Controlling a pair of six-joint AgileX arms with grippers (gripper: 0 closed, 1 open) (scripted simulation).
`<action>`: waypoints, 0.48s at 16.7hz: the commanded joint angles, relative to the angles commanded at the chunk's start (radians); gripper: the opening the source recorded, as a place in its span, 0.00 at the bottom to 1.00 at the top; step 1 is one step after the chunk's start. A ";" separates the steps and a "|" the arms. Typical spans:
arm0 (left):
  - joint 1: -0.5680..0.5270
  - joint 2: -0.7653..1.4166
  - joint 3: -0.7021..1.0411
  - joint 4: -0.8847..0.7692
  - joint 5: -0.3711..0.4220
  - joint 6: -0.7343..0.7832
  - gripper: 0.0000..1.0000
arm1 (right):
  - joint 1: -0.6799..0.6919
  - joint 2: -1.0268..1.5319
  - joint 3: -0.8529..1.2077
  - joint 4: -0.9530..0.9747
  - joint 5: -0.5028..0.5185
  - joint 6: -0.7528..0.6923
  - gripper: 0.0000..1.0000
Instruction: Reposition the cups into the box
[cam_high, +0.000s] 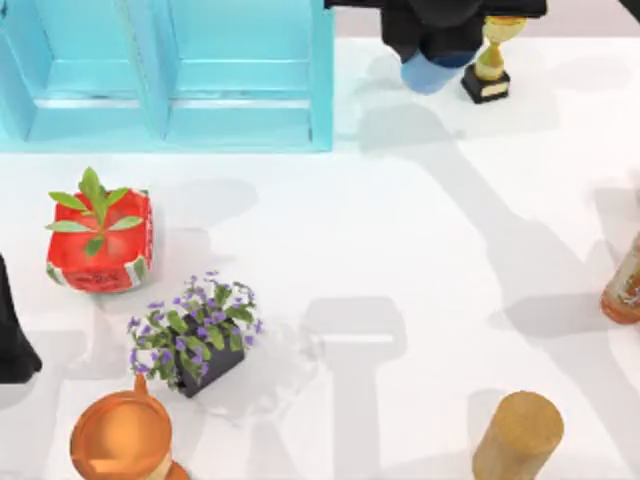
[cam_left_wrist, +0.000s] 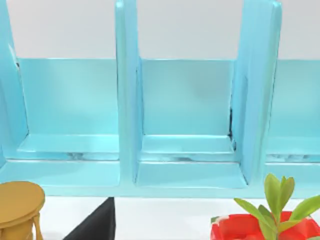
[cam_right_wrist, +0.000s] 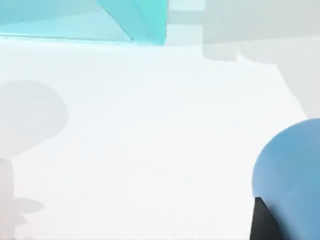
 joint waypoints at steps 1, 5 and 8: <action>0.000 0.000 0.000 0.000 0.000 0.000 1.00 | -0.010 -0.025 -0.078 0.021 0.004 -0.003 0.00; 0.000 0.000 0.000 0.000 0.000 0.000 1.00 | -0.037 -0.075 -0.314 0.081 0.023 -0.001 0.00; 0.000 0.000 0.000 0.000 0.000 0.000 1.00 | -0.042 -0.080 -0.392 0.097 0.033 0.004 0.00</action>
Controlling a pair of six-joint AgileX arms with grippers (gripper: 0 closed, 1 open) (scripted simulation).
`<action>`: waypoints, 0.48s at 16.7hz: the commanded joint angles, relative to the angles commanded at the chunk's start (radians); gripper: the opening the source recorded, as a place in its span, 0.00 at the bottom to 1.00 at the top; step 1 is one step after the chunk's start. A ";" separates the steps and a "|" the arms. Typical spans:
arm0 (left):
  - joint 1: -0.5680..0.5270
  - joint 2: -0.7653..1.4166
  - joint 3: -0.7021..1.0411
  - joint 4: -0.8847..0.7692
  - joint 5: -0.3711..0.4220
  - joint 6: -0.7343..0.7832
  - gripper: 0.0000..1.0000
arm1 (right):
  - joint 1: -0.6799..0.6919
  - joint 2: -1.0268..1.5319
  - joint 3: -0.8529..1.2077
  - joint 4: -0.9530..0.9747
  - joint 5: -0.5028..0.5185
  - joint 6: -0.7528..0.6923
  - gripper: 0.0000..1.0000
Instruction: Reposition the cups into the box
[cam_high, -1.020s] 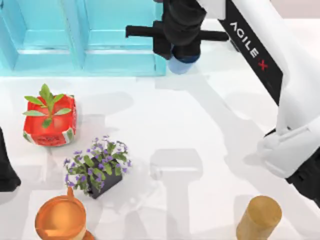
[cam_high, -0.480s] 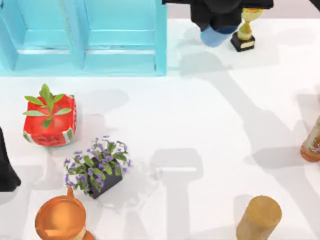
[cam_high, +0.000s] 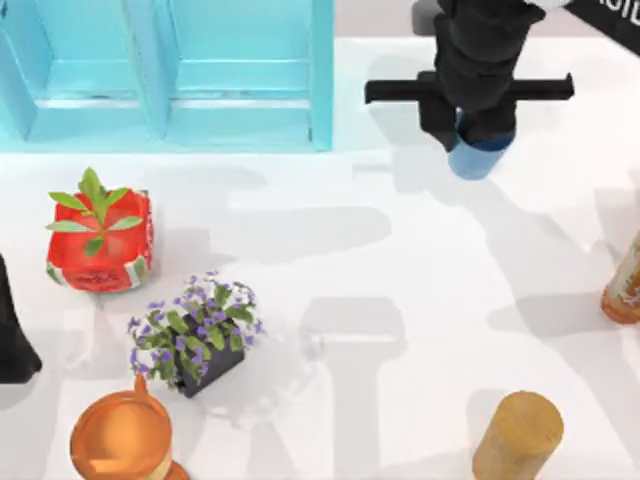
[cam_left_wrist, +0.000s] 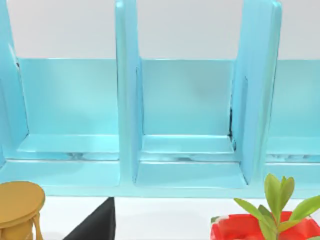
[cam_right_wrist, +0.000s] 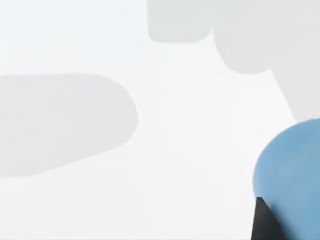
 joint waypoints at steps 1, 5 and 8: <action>0.000 0.000 0.000 0.000 0.000 0.000 1.00 | 0.000 0.000 -0.005 0.001 0.001 0.000 0.00; 0.000 0.000 0.000 0.000 0.000 0.000 1.00 | 0.006 0.004 -0.004 -0.001 0.000 0.001 0.00; 0.000 0.000 0.000 0.000 0.000 0.000 1.00 | -0.031 -0.021 -0.029 -0.007 -0.002 -0.035 0.00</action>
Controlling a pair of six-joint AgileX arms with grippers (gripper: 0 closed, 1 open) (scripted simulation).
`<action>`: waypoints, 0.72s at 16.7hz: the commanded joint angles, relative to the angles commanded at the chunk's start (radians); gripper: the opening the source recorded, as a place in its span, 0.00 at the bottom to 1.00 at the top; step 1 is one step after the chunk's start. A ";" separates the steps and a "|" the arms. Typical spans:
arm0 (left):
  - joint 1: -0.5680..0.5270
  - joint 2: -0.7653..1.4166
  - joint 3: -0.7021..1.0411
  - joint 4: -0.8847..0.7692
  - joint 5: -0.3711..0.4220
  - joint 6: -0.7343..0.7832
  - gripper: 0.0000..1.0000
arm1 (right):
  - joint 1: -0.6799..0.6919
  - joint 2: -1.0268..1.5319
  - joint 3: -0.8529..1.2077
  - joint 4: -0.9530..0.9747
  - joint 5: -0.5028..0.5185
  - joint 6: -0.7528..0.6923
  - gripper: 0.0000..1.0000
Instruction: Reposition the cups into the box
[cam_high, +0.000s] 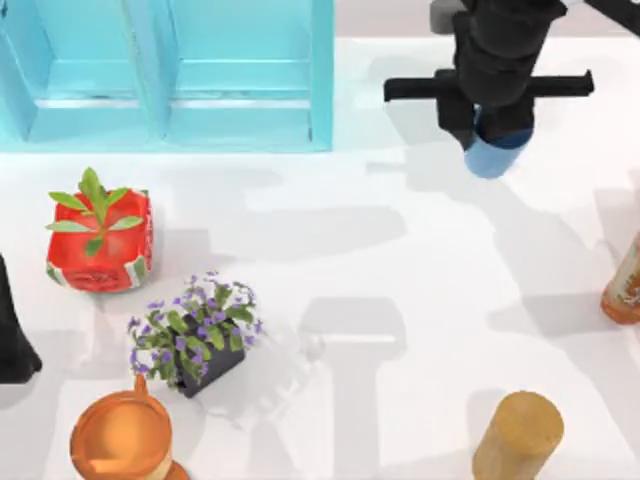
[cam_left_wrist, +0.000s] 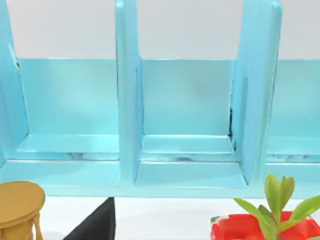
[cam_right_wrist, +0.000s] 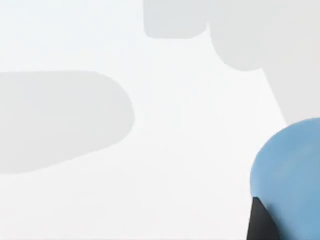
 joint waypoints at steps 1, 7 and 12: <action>0.000 0.000 0.000 0.000 0.000 0.000 1.00 | -0.033 -0.021 -0.022 -0.005 -0.002 -0.032 0.00; 0.000 0.000 0.000 0.000 0.000 0.000 1.00 | -0.384 -0.232 -0.240 -0.052 -0.027 -0.379 0.00; 0.000 0.000 0.000 0.000 0.000 0.000 1.00 | -0.681 -0.415 -0.441 -0.095 -0.046 -0.679 0.00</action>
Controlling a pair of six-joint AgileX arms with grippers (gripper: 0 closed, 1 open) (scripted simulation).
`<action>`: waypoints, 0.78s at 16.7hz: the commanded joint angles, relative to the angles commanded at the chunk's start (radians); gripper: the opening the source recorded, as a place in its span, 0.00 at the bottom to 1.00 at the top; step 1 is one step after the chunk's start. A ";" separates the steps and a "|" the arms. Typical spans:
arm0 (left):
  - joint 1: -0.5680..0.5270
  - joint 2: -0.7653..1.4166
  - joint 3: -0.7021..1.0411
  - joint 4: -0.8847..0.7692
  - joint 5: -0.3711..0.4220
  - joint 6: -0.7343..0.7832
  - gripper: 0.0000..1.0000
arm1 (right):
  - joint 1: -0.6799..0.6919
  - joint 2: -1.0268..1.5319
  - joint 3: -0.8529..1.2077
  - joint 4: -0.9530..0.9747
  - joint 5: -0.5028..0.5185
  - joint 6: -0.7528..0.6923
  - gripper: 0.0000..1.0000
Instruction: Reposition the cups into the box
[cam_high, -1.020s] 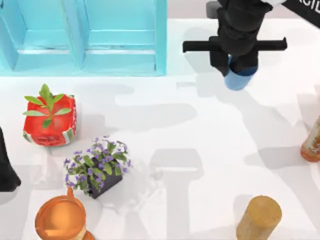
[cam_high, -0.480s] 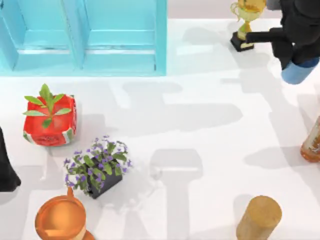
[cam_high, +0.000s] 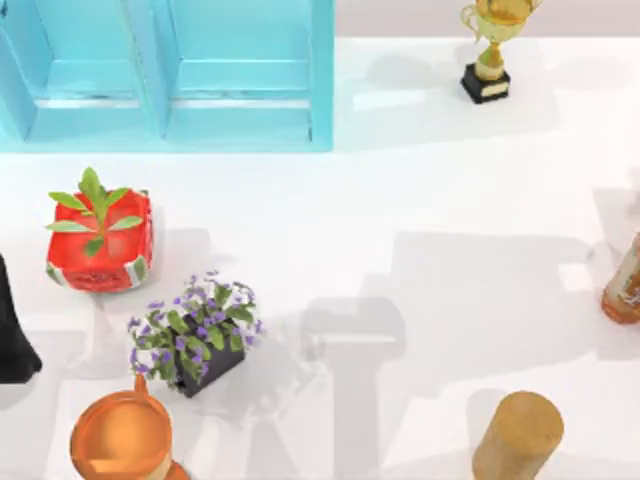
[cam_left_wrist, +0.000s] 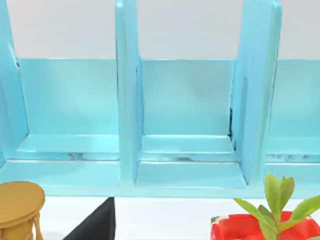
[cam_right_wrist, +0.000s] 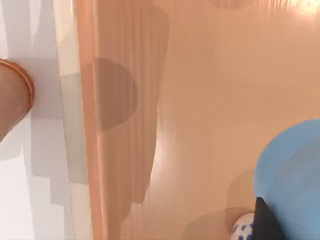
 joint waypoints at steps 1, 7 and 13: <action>0.000 0.000 0.000 0.000 0.000 0.000 1.00 | -0.034 -0.025 -0.029 -0.006 -0.001 -0.034 0.00; 0.000 0.000 0.000 0.000 0.000 0.000 1.00 | -0.068 -0.050 -0.062 -0.013 -0.001 -0.071 0.00; 0.000 0.000 0.000 0.000 0.000 0.000 1.00 | -0.084 -0.045 -0.165 0.107 -0.006 -0.082 0.00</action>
